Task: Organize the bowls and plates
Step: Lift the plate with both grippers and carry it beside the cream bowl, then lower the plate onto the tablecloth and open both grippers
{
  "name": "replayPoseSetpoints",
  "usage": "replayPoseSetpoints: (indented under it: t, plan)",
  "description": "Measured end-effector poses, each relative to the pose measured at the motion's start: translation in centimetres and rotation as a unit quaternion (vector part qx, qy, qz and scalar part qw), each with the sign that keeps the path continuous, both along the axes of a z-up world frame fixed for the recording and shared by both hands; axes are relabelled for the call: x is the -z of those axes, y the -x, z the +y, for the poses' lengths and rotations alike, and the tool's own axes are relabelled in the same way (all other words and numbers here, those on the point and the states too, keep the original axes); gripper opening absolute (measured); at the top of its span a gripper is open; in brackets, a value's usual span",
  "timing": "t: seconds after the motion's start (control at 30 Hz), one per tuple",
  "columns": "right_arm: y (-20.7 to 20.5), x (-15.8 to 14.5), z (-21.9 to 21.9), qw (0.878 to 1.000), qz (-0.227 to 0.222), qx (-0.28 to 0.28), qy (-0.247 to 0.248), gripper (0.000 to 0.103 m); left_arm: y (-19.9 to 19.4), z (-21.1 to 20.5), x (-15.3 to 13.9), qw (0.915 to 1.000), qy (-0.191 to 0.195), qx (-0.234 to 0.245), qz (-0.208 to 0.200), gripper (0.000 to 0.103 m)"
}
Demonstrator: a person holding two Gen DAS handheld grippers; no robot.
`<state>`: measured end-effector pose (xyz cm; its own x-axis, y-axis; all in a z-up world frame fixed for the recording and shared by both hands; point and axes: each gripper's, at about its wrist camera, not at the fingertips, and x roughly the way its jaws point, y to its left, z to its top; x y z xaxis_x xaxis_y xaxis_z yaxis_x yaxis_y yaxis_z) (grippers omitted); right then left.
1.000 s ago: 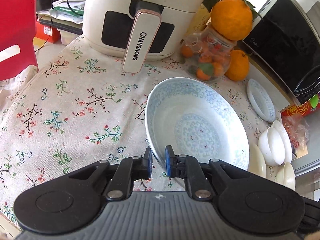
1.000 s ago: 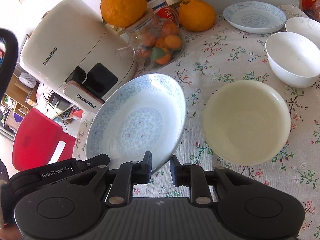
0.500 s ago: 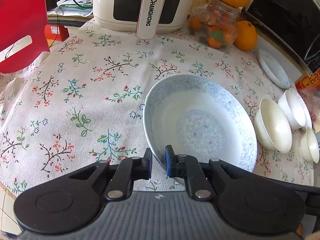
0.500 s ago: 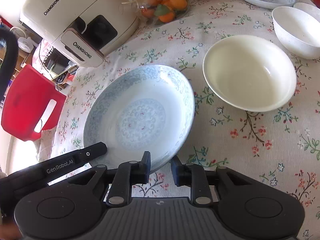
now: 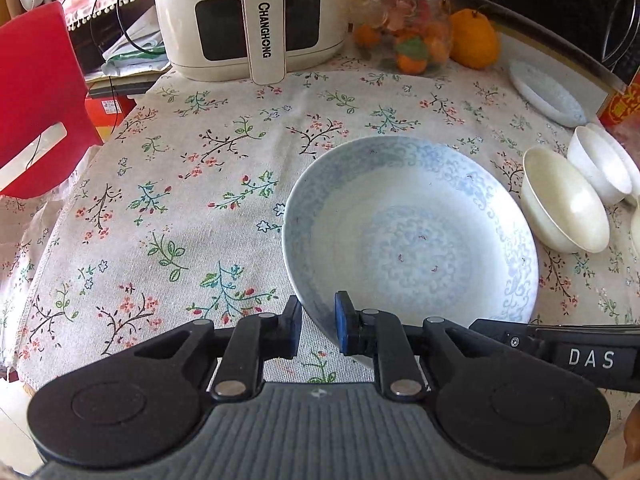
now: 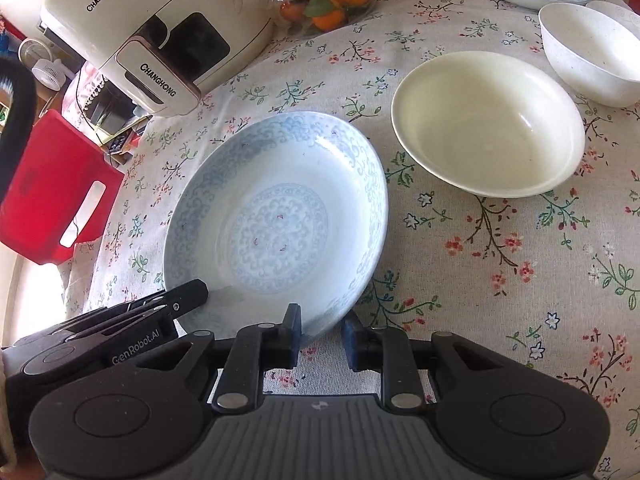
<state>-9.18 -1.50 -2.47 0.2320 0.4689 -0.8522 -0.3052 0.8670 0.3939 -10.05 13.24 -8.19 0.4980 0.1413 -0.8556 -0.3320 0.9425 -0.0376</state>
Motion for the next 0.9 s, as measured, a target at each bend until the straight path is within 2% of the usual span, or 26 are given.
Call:
replayPoseSetpoints:
  t: [0.17, 0.23, 0.3, 0.47, 0.67, 0.9]
  plan:
    - [0.0, -0.3, 0.3, 1.0, -0.014, -0.009, 0.014, 0.019, -0.1, -1.0, -0.1, 0.9993, -0.036, 0.006, 0.0, 0.014]
    - [0.3, -0.7, 0.5, 0.999, -0.029, -0.021, 0.028, 0.02, -0.4, -1.2, -0.6, 0.9978, -0.066, 0.007, -0.005, 0.014]
    - [0.6, -1.3, 0.6, 0.998, -0.046, -0.032, 0.04, 0.02, -0.4, -1.3, -1.3, 0.9953, -0.096, 0.005, -0.015, 0.016]
    - [1.1, -3.0, 0.1, 0.992, -0.1, -0.041, 0.06, 0.021, -0.8, -1.3, -3.4, 0.9907, -0.125, -0.001, -0.055, 0.021]
    - [0.8, -5.1, -1.1, 0.982, -0.171, -0.018, 0.075, 0.025, -1.6, -1.8, -4.7, 0.9894, -0.117, 0.0, -0.086, 0.023]
    - [-0.1, -6.4, -2.5, 0.956, -0.26, 0.022, 0.134, 0.033, -3.0, -3.6, -6.0, 0.9883, -0.116, 0.015, -0.097, 0.029]
